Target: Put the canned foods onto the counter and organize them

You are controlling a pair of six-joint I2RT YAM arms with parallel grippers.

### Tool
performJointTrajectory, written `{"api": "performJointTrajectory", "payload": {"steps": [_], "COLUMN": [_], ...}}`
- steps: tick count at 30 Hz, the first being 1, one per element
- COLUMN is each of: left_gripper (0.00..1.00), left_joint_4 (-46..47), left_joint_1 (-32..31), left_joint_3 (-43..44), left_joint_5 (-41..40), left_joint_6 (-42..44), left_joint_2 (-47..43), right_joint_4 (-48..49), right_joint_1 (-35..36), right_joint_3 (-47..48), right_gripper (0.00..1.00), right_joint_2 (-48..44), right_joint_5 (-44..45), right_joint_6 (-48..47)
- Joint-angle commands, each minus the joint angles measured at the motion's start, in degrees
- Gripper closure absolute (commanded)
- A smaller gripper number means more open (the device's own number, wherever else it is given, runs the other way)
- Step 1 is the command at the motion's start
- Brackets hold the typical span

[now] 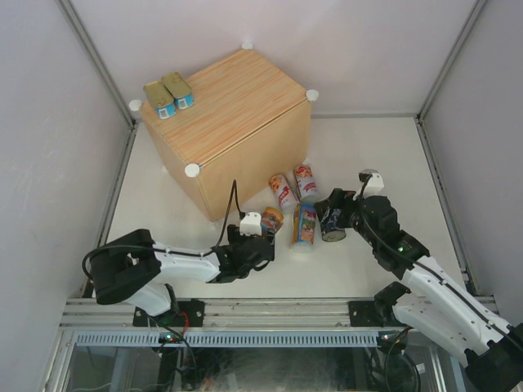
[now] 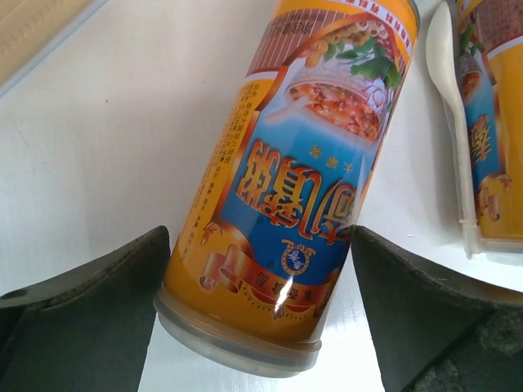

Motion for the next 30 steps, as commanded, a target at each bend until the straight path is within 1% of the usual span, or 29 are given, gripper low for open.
{"api": "performJointTrajectory", "payload": {"steps": [1,4,6,11,13,17,19,23,30], "left_gripper": [0.06,0.12,0.18,0.44,0.57,0.70,0.74,0.79,0.81], "left_joint_4": [2.5,3.3,4.2,4.9,4.7,2.0,-0.1,-4.5,-13.1], "left_joint_1": [0.2,0.2,0.2,0.0,-0.2,-0.9,-1.6,-2.9,-4.5], "left_joint_3": [-1.3,-2.1,-2.8,-3.6,-3.9,-3.0,-2.1,0.3,4.8], "left_joint_5": [0.6,0.9,1.2,1.6,1.3,0.4,-0.5,-1.0,-2.6], "left_joint_6": [-2.5,-3.0,-3.1,-2.3,-1.8,-0.9,-0.5,0.3,0.4], "left_joint_2": [0.4,0.1,-0.6,-3.4,-5.1,-8.3,-10.1,-13.4,-17.4], "right_joint_4": [3.3,3.6,3.5,3.4,3.2,2.9,2.6,2.0,0.8], "right_joint_1": [0.2,0.4,0.6,1.1,1.3,1.9,2.1,2.4,4.1], "right_joint_3": [-0.5,-0.8,-0.9,-1.0,-1.1,-1.0,-1.1,-1.1,-1.0], "right_gripper": [0.12,0.12,0.12,0.12,0.12,0.12,0.12,0.12,0.12], "right_joint_2": [-0.4,-0.5,-0.7,-1.2,-1.5,-2.3,-2.8,-3.9,-5.3], "right_joint_5": [-0.1,0.1,0.3,0.6,0.7,1.1,1.2,1.4,2.3], "right_joint_6": [1.6,1.8,1.9,2.1,2.1,2.2,2.2,2.4,2.9]}}
